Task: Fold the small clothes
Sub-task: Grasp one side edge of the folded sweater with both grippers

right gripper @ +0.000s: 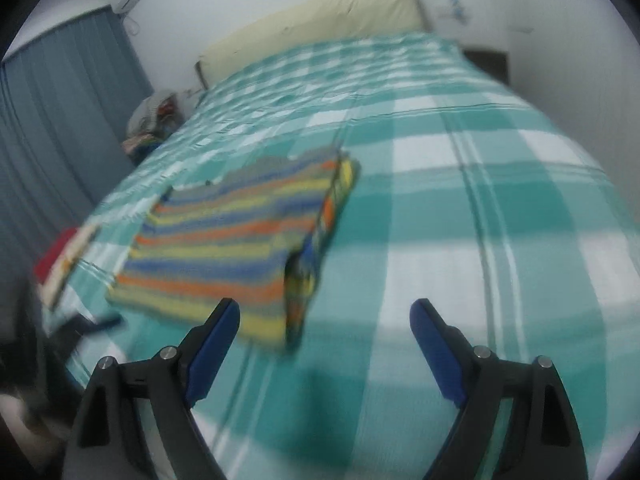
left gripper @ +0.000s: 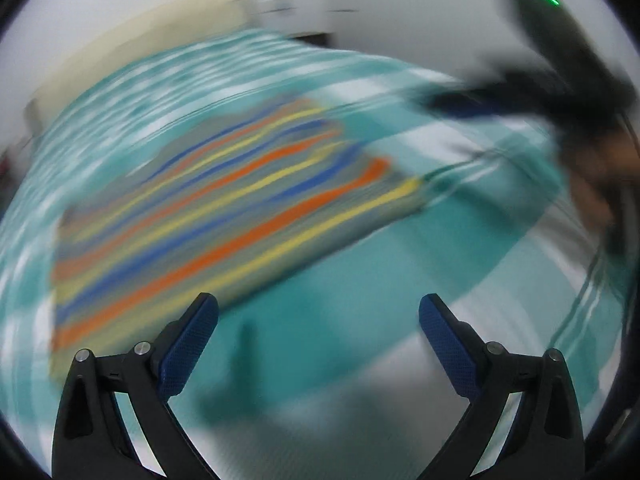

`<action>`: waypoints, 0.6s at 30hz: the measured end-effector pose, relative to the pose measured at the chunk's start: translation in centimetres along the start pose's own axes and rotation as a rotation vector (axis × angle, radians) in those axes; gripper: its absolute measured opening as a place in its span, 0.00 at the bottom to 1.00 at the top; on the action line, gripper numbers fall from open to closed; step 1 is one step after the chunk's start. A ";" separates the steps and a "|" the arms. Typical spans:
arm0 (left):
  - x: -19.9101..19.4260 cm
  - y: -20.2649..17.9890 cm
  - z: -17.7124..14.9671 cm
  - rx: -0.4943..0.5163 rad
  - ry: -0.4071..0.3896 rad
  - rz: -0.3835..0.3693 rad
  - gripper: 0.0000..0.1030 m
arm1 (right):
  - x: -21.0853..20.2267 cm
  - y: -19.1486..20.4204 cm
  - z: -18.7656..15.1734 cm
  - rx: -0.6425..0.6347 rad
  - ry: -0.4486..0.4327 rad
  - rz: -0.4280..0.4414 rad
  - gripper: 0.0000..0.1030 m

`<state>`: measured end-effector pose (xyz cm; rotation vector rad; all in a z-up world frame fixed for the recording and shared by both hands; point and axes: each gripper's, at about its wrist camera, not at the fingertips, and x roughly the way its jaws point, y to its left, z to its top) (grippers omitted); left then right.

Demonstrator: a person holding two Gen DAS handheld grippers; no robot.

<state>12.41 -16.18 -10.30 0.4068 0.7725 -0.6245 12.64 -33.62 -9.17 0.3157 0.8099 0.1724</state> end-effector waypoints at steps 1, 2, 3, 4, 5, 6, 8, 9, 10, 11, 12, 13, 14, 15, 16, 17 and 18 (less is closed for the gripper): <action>1.4 -1.2 1.1 0.042 0.004 -0.008 0.96 | 1.6 -1.1 2.1 0.012 0.044 0.052 0.84; 3.0 -2.4 2.1 0.087 0.011 -0.014 0.91 | 3.1 -2.0 3.6 0.022 0.086 0.084 0.83; 4.5 -3.4 2.9 0.121 0.021 -0.015 0.88 | 4.9 -2.9 5.1 0.036 0.132 0.115 0.83; 5.1 -3.7 3.3 0.133 0.024 -0.010 0.86 | 7.0 -3.8 6.6 0.058 0.194 0.153 0.81; 5.7 -4.0 3.8 0.134 0.015 0.000 0.86 | 9.1 -4.6 7.8 0.091 0.253 0.187 0.76; 5.9 -3.9 4.2 0.122 0.004 -0.002 0.83 | 10.4 -5.0 8.4 0.118 0.283 0.206 0.73; 6.3 -3.0 4.7 0.056 0.000 -0.021 0.53 | 13.4 -5.8 9.7 0.184 0.324 0.254 0.66; 6.4 -2.5 4.9 0.034 0.002 -0.031 0.45 | 14.7 -5.9 10.0 0.205 0.339 0.272 0.65; 6.5 -1.9 4.9 0.000 -0.002 -0.042 0.25 | 16.2 -5.7 10.4 0.216 0.357 0.290 0.60; 6.5 -1.5 4.9 -0.016 -0.007 -0.039 0.15 | 17.1 -5.4 10.9 0.215 0.361 0.299 0.51; 6.4 -1.1 5.0 -0.033 -0.016 -0.047 0.14 | 18.0 -5.1 11.3 0.213 0.355 0.301 0.44; 6.0 -0.6 4.9 -0.056 -0.034 -0.065 0.12 | 18.6 -4.9 11.7 0.224 0.335 0.294 0.24; 5.3 0.0 4.7 -0.076 -0.061 -0.070 0.11 | 18.9 -4.9 11.9 0.236 0.325 0.288 0.11; 4.6 0.4 4.6 -0.087 -0.083 -0.072 0.11 | 19.0 -4.7 12.1 0.242 0.318 0.286 0.11; 3.6 1.1 4.4 -0.107 -0.107 -0.075 0.11 | 18.6 -4.0 12.5 0.223 0.301 0.278 0.11; 2.4 2.1 4.1 -0.138 -0.128 -0.078 0.11 | 18.1 -3.2 12.9 0.194 0.283 0.269 0.11; 1.1 3.5 3.8 -0.175 -0.146 -0.083 0.11 | 17.4 -2.3 13.4 0.165 0.267 0.264 0.11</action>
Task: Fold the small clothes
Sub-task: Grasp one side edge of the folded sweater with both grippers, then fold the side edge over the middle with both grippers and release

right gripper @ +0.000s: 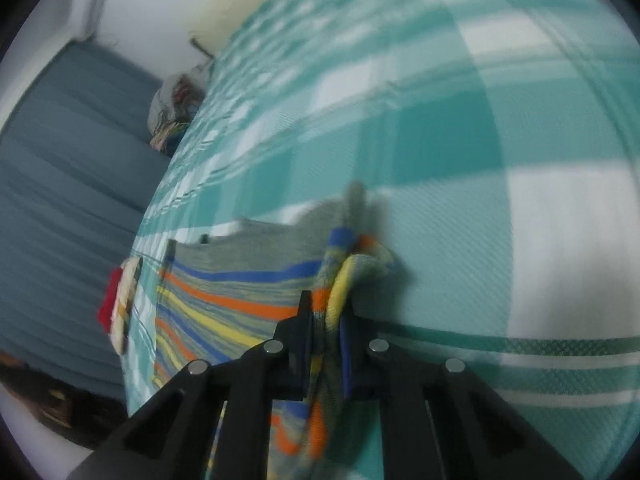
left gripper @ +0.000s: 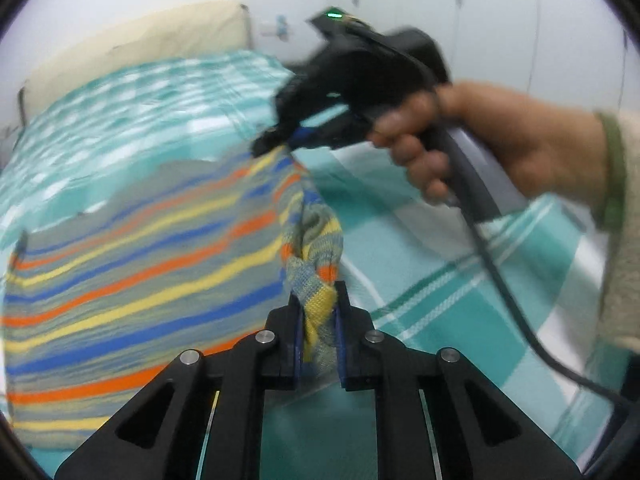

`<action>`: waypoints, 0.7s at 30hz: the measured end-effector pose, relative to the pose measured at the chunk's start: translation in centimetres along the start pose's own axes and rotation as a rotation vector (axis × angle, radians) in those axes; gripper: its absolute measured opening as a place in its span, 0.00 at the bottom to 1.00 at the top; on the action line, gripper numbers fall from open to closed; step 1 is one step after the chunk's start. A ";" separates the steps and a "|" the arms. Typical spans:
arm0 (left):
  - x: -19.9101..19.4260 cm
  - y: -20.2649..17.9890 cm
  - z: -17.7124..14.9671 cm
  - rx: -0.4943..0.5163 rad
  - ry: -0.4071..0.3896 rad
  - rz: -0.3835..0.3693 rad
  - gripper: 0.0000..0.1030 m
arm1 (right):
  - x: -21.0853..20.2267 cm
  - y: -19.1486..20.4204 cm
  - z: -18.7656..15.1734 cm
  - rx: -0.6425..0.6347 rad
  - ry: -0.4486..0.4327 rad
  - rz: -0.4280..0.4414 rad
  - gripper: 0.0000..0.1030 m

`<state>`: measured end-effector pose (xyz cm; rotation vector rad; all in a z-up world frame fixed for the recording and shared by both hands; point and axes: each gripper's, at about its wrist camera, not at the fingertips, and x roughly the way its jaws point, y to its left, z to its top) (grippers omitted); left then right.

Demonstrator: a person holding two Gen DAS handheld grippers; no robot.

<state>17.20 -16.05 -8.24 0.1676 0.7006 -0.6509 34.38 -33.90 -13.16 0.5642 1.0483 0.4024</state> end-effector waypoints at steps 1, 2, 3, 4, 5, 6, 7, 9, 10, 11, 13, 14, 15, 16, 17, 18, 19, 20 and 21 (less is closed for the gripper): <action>-0.8 0.8 0.1 -0.023 -0.009 -0.002 0.11 | -0.5 1.4 0.1 -0.025 -0.012 -0.001 0.11; -2.3 2.3 0.2 -0.066 -0.020 -0.003 0.11 | -0.9 3.3 0.3 -0.047 -0.022 0.008 0.11; -3.3 3.5 0.3 -0.101 -0.027 -0.002 0.11 | -1.0 4.6 0.5 -0.067 -0.026 0.014 0.11; -4.6 5.1 0.2 -0.141 -0.034 0.003 0.11 | -0.9 6.8 0.8 -0.104 -0.030 0.020 0.11; -5.9 6.9 0.0 -0.187 -0.039 0.017 0.11 | -0.5 8.8 1.0 -0.134 -0.030 0.022 0.11; -6.8 8.3 -0.2 -0.222 -0.039 0.031 0.11 | 0.1 10.8 1.2 -0.159 -0.026 0.027 0.11; -7.7 9.8 -0.6 -0.259 -0.037 0.048 0.11 | 1.1 13.1 1.3 -0.187 -0.018 0.037 0.11; -9.8 13.3 -2.3 -0.347 -0.020 0.094 0.11 | 3.5 17.0 1.5 -0.231 -0.001 0.051 0.11; -10.1 14.2 -3.0 -0.369 -0.016 0.111 0.11 | 5.2 19.1 1.4 -0.253 0.012 0.061 0.11; -10.5 15.8 -3.8 -0.399 -0.009 0.142 0.11 | 6.5 20.6 1.2 -0.271 0.022 0.066 0.11; -10.5 18.3 -5.6 -0.469 0.003 0.178 0.11 | 10.1 23.8 0.6 -0.306 0.047 0.062 0.11; -10.3 19.1 -6.3 -0.497 0.012 0.184 0.11 | 11.6 24.9 0.2 -0.321 0.061 0.055 0.11; -9.8 19.8 -6.8 -0.522 0.023 0.188 0.11 | 13.1 25.8 -0.2 -0.338 0.074 0.041 0.11; -9.2 20.4 -7.5 -0.545 0.038 0.191 0.11 | 14.9 26.7 -0.5 -0.356 0.090 0.023 0.11; -8.8 21.2 -8.3 -0.570 0.047 0.198 0.12 | 16.3 27.1 -0.9 -0.366 0.104 0.007 0.11; -8.6 21.5 -8.6 -0.579 0.051 0.202 0.13 | 17.8 27.7 -1.3 -0.373 0.115 -0.008 0.11; -8.5 21.7 -8.9 -0.589 0.060 0.209 0.19 | 19.1 27.9 -1.5 -0.380 0.117 -0.018 0.11; -8.4 21.9 -9.0 -0.602 0.078 0.227 0.30 | 19.8 27.9 -1.6 -0.383 0.113 -0.018 0.16; -8.6 21.8 -9.0 -0.612 0.082 0.234 0.37 | 20.8 28.2 -1.8 -0.386 0.109 0.002 0.18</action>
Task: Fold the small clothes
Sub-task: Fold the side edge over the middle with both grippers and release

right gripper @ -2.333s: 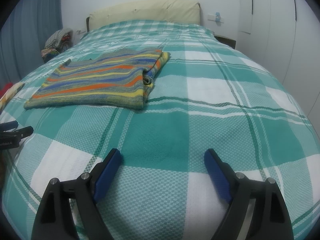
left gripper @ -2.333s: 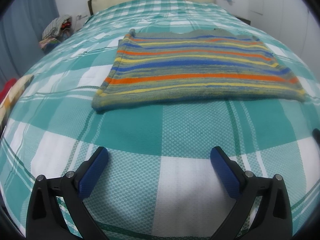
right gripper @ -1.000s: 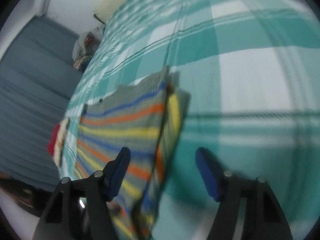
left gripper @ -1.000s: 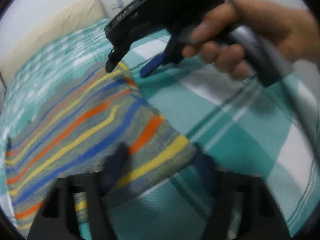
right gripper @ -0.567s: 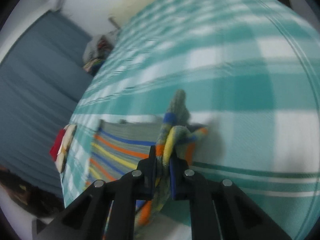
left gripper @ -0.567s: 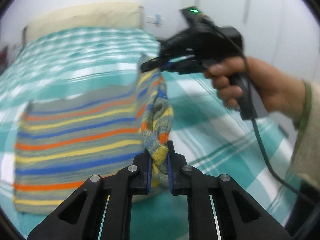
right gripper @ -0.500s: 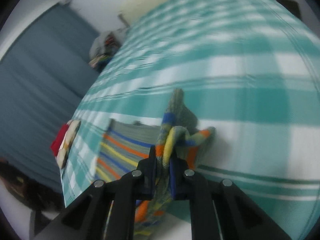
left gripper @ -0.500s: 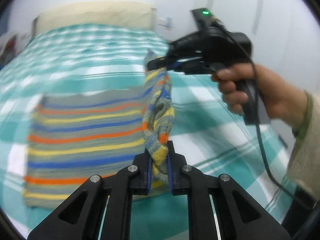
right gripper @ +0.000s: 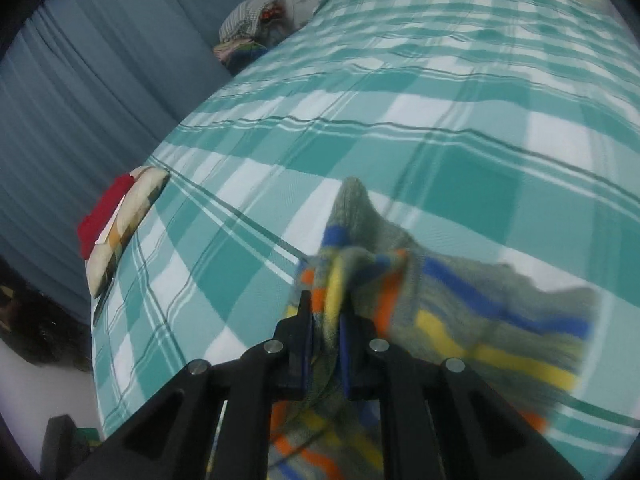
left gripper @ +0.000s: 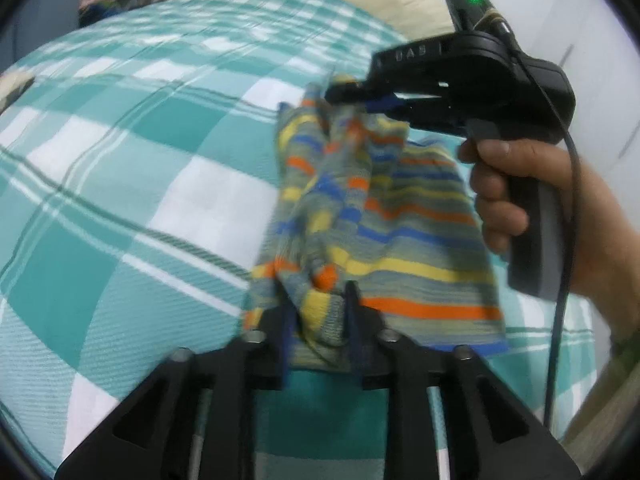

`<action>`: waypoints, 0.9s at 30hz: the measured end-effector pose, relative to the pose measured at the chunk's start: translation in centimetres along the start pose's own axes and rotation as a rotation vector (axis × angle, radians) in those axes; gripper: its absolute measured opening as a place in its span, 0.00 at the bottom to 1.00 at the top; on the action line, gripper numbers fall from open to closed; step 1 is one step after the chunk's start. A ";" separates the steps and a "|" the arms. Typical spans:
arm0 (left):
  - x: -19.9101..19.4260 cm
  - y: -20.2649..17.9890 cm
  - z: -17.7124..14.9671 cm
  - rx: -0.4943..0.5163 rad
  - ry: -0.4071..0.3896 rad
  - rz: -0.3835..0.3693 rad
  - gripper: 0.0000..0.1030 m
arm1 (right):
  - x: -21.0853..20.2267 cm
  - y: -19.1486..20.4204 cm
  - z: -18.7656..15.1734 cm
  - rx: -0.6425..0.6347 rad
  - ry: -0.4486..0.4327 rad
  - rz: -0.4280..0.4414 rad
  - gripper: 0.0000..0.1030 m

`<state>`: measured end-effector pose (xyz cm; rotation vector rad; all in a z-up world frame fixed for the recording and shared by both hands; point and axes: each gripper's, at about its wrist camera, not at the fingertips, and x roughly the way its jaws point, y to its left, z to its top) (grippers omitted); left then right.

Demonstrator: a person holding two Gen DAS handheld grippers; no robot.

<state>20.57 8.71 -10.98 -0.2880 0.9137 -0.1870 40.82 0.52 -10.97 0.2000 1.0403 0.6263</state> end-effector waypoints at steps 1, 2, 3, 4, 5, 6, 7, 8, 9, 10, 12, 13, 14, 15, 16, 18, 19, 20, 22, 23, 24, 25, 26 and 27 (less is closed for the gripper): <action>-0.5 0.1 0.0 -0.005 -0.008 0.005 0.52 | 0.5 0.2 0.1 0.007 -0.020 0.042 0.23; -1.1 0.5 0.0 -0.007 -0.021 0.013 0.64 | 0.4 0.2 0.0 0.019 -0.047 0.088 0.26; -1.8 0.7 -0.1 -0.009 -0.038 0.019 0.68 | 0.0 0.3 -0.1 0.029 -0.083 0.126 0.31; -2.3 1.0 0.0 -0.013 -0.058 0.018 0.73 | -0.8 0.5 -0.2 0.031 -0.123 0.153 0.31; -2.7 1.2 0.1 -0.020 -0.074 0.014 0.75 | -1.7 0.6 -0.2 0.024 -0.150 0.164 0.31; -2.8 1.6 0.3 -0.024 -0.078 0.013 0.75 | -3.0 0.4 -0.3 0.017 -0.175 0.152 0.31; -2.5 1.6 0.7 -0.029 -0.077 0.014 0.75 | -3.9 0.4 -0.4 0.016 -0.185 0.131 0.31; -1.9 1.8 1.2 -0.032 -0.068 0.018 0.74 | -4.8 0.2 -0.7 0.011 -0.188 0.115 0.32; -1.3 1.9 1.5 -0.032 -0.051 0.043 0.73 | -5.9 0.2 -1.2 -0.009 -0.183 0.088 0.32; -0.7 2.2 1.7 -0.032 -0.034 0.083 0.61 | -7.2 0.4 -2.4 -0.058 -0.170 0.044 0.32; 0.6 3.2 1.9 -0.058 0.020 0.121 0.50 | -8.4 1.3 -4.8 -0.134 -0.128 0.006 0.32; 1.0 3.8 1.9 -0.076 0.036 0.109 0.51 | -9.0 1.6 -6.8 -0.176 -0.096 -0.003 0.32; 1.2 3.9 1.9 -0.073 0.039 0.111 0.51 | -9.4 1.6 -8.7 -0.205 -0.068 -0.004 0.32; 1.2 3.7 2.0 -0.052 0.037 0.120 0.51 | -9.4 1.7 -10.9 -0.229 -0.029 -0.012 0.32; 1.3 3.5 1.9 -0.034 0.037 0.128 0.51 | -8.7 1.5 -13.3 -0.247 0.026 -0.047 0.32; 1.4 3.2 1.7 0.001 0.044 0.145 0.51 | -7.2 1.0 -17.0 -0.272 0.110 -0.121 0.32; 1.1 3.2 1.5 0.002 0.043 0.148 0.51 | -7.7 1.2 -18.4 -0.296 0.071 -0.142 0.32; 0.6 3.4 1.6 -0.009 0.044 0.145 0.51 | -8.4 1.6 -18.9 -0.306 0.041 -0.156 0.32; -0.6 4.0 2.2 -0.035 0.027 0.112 0.55 | -10.2 2.6 -19.0 -0.300 0.002 -0.171 0.32; -1.7 4.0 2.9 -0.032 -0.003 0.075 0.64 | -11.5 3.0 -18.8 -0.295 -0.042 -0.166 0.32; -2.2 3.8 3.7 -0.016 -0.024 0.049 0.70 | -12.4 3.4 -18.7 -0.297 -0.070 -0.169 0.32; -2.5 3.5 4.4 0.002 -0.037 0.033 0.76 | -13.3 3.5 -18.1 -0.300 -0.104 -0.177 0.35; -2.4 3.1 5.8 0.032 -0.043 0.020 0.80 | -13.8 3.5 -17.5 -0.303 -0.124 -0.183 0.38; -1.8 2.6 6.8 0.055 -0.027 0.012 0.81 | -14.0 3.2 -16.7 -0.304 -0.139 -0.195 0.38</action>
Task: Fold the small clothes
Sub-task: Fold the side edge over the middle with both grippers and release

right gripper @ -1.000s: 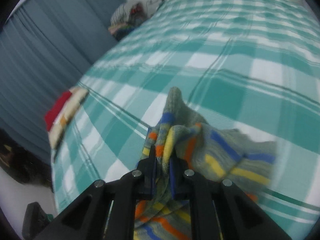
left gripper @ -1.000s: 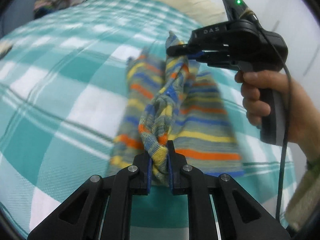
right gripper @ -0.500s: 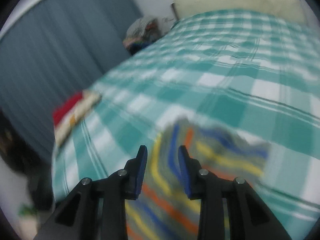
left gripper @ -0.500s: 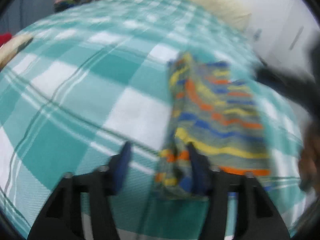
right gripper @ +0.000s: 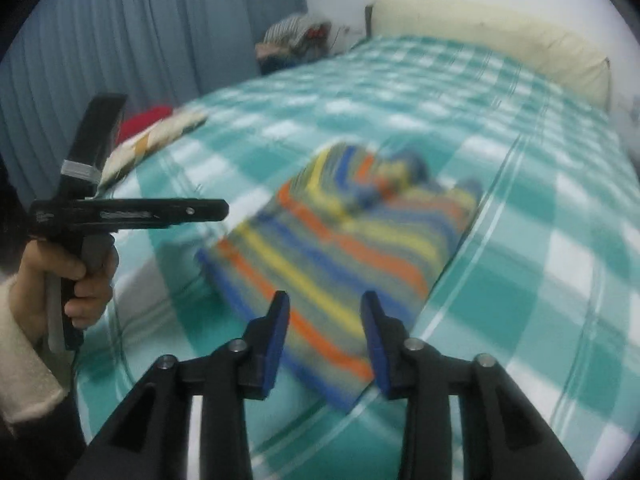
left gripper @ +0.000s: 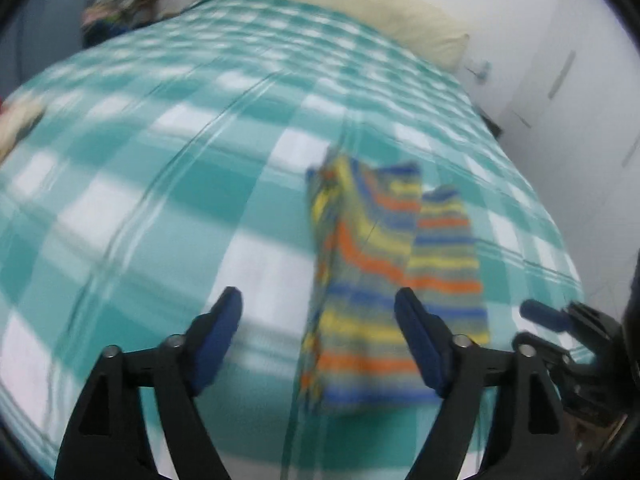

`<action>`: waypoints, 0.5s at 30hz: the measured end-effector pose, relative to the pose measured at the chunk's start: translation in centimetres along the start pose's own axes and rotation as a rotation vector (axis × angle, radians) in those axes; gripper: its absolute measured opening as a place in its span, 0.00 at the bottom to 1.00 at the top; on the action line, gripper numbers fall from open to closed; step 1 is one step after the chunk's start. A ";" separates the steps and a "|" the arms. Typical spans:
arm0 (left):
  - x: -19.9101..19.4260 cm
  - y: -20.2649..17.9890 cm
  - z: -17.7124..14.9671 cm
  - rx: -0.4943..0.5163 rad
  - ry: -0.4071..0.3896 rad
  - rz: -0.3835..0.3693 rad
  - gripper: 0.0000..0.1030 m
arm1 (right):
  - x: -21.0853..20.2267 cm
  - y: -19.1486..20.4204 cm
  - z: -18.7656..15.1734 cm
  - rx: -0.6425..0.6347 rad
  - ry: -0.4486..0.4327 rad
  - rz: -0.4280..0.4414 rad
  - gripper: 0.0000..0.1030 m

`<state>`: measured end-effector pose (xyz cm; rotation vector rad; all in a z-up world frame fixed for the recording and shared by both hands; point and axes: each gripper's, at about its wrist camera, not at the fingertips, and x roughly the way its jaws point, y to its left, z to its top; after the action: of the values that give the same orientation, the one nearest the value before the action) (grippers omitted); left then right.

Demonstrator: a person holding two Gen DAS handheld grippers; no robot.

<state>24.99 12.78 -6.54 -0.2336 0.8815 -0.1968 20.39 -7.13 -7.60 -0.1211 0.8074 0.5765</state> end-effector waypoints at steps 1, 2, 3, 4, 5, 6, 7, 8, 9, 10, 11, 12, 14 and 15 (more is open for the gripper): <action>1.0 -0.5 1.1 0.027 0.025 -0.013 0.82 | 0.3 -0.7 0.8 0.003 -0.007 -0.021 0.38; 2.5 -1.1 2.4 0.056 0.047 -0.019 0.82 | 0.8 -1.6 1.7 0.017 -0.018 -0.032 0.38; 3.4 -1.7 2.9 0.076 0.059 -0.012 0.82 | 1.2 -2.2 2.3 0.034 -0.027 -0.030 0.38; 4.7 -2.2 3.6 0.095 0.071 0.004 0.81 | 1.7 -3.0 3.1 0.057 -0.041 -0.026 0.38; 6.3 -2.5 4.2 0.109 0.084 0.025 0.76 | 2.4 -3.7 3.9 0.074 -0.057 -0.019 0.38; 7.4 -2.6 4.3 0.113 0.091 0.056 0.69 | 2.9 -3.9 4.2 0.080 -0.064 -0.007 0.38; 8.7 -2.2 4.3 0.110 0.104 0.121 0.47 | 3.9 -4.2 4.7 0.082 -0.068 0.012 0.38; 10.2 -1.2 4.3 0.081 0.132 0.160 0.38 | 4.9 -4.3 4.9 0.077 -0.063 0.028 0.38; 11.1 0.0 4.2 0.026 0.150 0.144 0.37 | 6.1 -4.5 4.7 0.077 -0.039 0.044 0.38; 11.3 0.7 4.1 -0.005 0.147 0.133 0.35 | 8.3 -4.8 4.2 0.089 0.028 0.035 0.37; 11.2 1.3 4.1 -0.032 0.138 0.132 0.28 | 10.3 -5.3 3.0 0.114 0.102 -0.002 0.35; 10.9 1.5 4.1 -0.033 0.132 0.149 0.26 | 10.9 -5.6 2.4 0.131 0.110 -0.004 0.35; 10.3 1.8 4.1 -0.020 0.126 0.212 0.12 | 10.2 -5.8 1.8 0.151 0.045 0.006 0.35; 9.5 2.3 4.0 -0.028 0.118 0.208 0.12 | 9.4 -5.6 2.0 0.157 0.049 -0.014 0.35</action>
<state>34.17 12.91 -11.75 -0.1564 1.0198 -0.0046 29.84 -7.08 -13.56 0.0029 0.8953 0.4965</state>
